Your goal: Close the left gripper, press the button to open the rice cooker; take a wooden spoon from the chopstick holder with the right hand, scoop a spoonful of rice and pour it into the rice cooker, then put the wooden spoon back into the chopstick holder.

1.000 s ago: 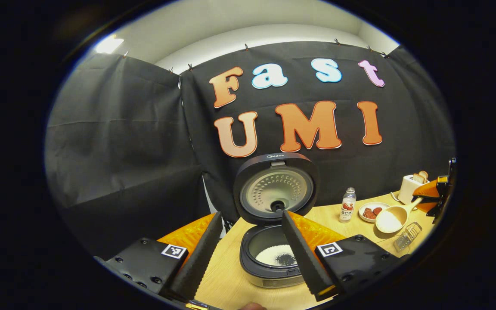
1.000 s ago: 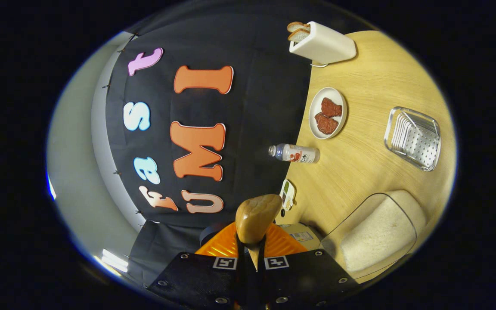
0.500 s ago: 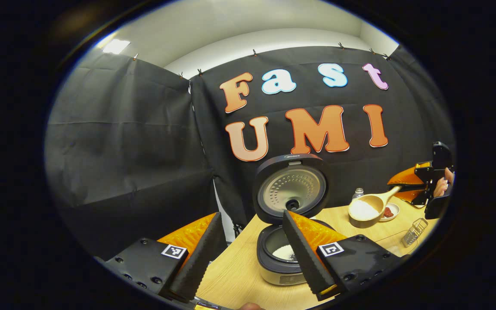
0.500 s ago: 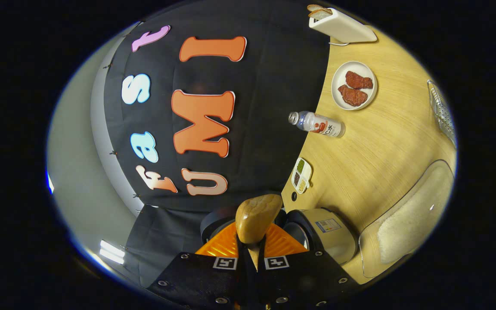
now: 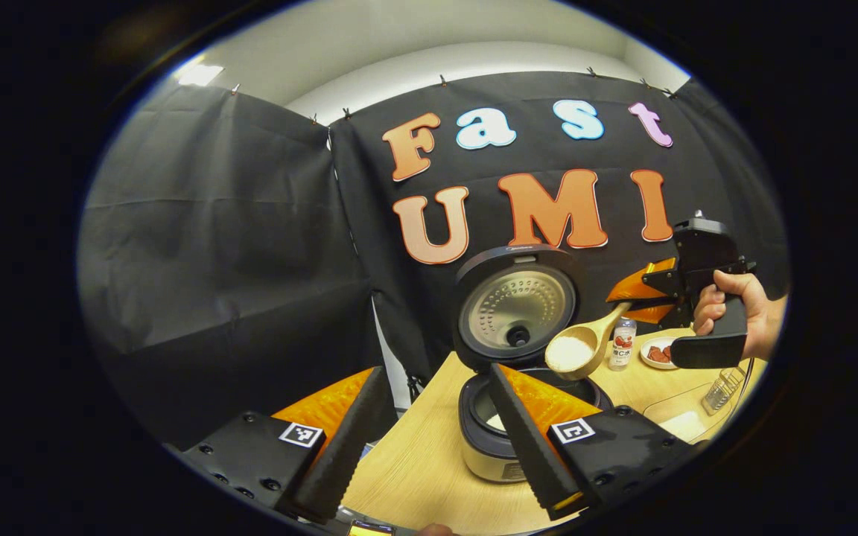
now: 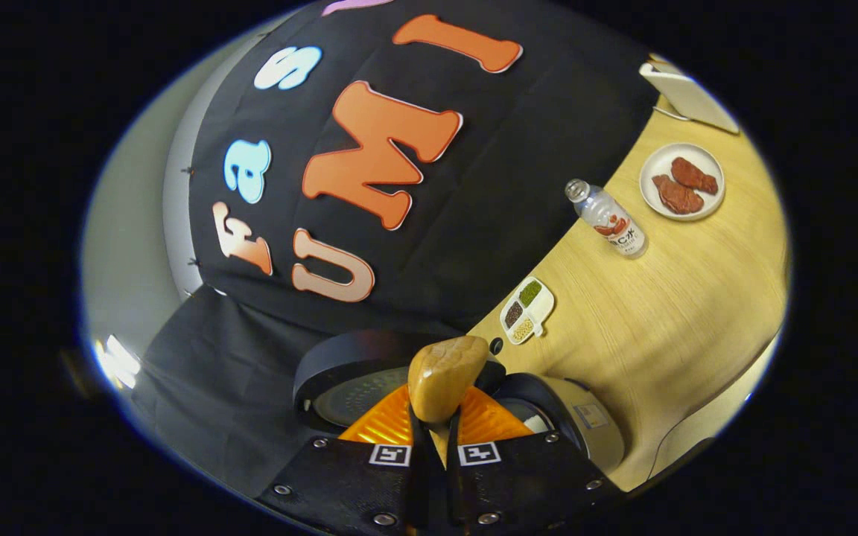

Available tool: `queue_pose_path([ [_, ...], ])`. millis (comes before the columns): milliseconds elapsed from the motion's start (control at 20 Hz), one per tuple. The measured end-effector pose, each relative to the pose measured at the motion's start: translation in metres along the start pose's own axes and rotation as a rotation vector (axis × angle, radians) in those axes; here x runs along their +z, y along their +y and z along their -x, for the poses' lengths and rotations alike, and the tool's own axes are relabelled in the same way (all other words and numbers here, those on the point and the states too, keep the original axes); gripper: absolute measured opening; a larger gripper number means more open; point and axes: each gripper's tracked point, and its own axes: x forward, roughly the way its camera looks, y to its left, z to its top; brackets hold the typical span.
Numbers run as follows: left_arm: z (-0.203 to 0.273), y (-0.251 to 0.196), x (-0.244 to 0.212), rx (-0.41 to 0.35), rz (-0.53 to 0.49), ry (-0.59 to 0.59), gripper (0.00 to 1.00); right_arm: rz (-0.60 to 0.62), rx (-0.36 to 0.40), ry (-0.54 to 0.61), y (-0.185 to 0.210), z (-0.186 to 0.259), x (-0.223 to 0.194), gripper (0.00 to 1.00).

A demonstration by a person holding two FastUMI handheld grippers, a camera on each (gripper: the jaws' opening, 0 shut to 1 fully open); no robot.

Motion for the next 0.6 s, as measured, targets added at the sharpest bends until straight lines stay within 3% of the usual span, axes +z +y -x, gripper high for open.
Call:
queue_pose_path([
  [600, -0.012, 0.006, -0.020, -0.015, -0.006, 0.041, 0.96, 0.470, -0.069, 0.004, 0.021, -0.022, -0.033, 0.09],
])
